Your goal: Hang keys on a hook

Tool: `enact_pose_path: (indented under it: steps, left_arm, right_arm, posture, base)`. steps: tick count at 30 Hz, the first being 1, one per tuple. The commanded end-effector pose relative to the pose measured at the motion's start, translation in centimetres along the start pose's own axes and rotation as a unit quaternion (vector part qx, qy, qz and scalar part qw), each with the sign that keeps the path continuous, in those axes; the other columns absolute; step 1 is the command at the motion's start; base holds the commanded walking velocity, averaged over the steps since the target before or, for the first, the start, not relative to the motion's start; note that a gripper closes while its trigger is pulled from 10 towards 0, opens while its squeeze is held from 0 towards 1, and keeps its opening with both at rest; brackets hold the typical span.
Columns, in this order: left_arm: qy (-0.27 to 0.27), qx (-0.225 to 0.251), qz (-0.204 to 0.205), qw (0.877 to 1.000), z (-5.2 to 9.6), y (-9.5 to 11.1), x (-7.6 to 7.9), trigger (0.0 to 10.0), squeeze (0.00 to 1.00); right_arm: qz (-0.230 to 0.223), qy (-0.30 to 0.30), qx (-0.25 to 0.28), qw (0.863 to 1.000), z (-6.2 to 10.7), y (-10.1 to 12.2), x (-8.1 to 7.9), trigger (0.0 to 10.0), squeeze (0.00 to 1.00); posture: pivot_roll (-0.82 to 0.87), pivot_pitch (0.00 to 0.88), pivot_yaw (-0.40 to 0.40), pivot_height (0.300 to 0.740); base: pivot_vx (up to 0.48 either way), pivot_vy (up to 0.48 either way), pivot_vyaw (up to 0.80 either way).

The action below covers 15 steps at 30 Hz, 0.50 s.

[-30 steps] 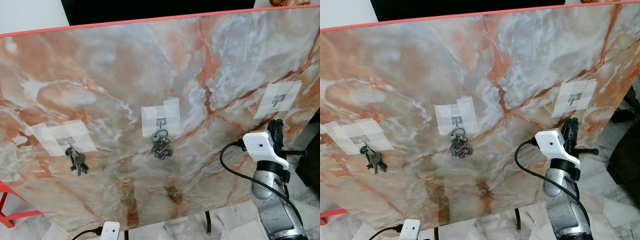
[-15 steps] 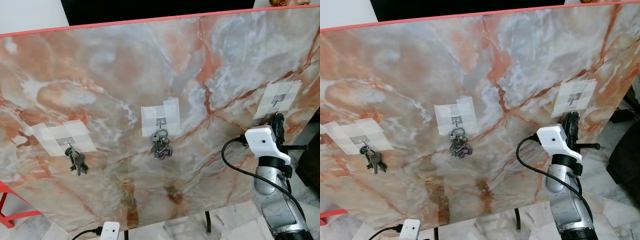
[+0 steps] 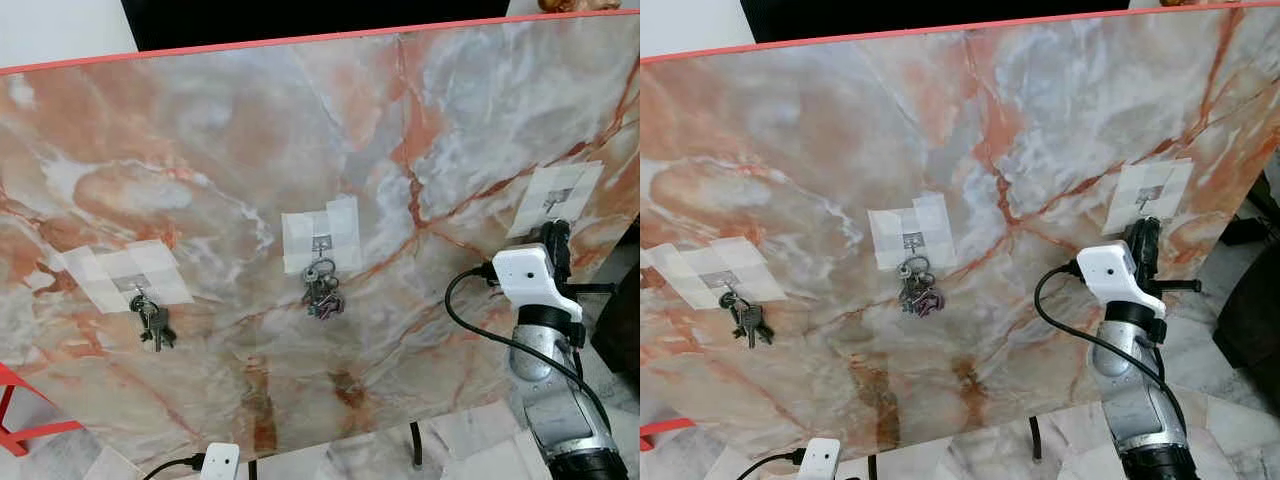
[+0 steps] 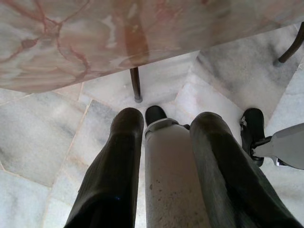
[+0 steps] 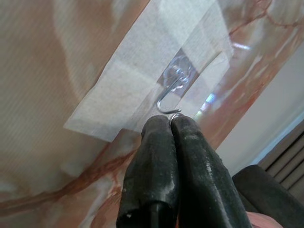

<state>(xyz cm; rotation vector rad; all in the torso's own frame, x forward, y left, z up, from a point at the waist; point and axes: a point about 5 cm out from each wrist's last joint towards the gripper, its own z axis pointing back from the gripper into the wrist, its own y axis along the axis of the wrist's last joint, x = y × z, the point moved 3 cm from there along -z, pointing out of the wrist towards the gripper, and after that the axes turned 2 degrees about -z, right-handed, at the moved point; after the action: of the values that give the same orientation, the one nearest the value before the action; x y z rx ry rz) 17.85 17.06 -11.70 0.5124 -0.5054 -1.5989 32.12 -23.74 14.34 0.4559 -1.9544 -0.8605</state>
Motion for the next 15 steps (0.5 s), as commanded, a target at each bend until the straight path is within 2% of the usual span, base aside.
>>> enact_pose_path:
  steps: [1, 15]
  left_arm:
    - [-0.001, -0.008, -0.011, 1.0, 0.1, -0.45, -0.06, 10.0, 0.0]
    - [0.0, -0.008, -0.011, 1.0, 0.1, -0.44, -0.08, 10.0, 0.0]
  right_arm:
    - [-0.011, -0.003, 0.005, 1.0, -0.62, 0.42, 0.26, 10.0, 0.0]
    - [-0.018, 0.0, 0.003, 1.0, -0.75, 0.39, 0.15, 10.0, 0.0]
  posture:
    - [-0.11, 0.015, 0.024, 0.74]
    - [-0.11, 0.015, 0.024, 0.74]
  base:
    - [0.0, 0.0, 0.0]
    - [0.0, 0.0, 0.0]
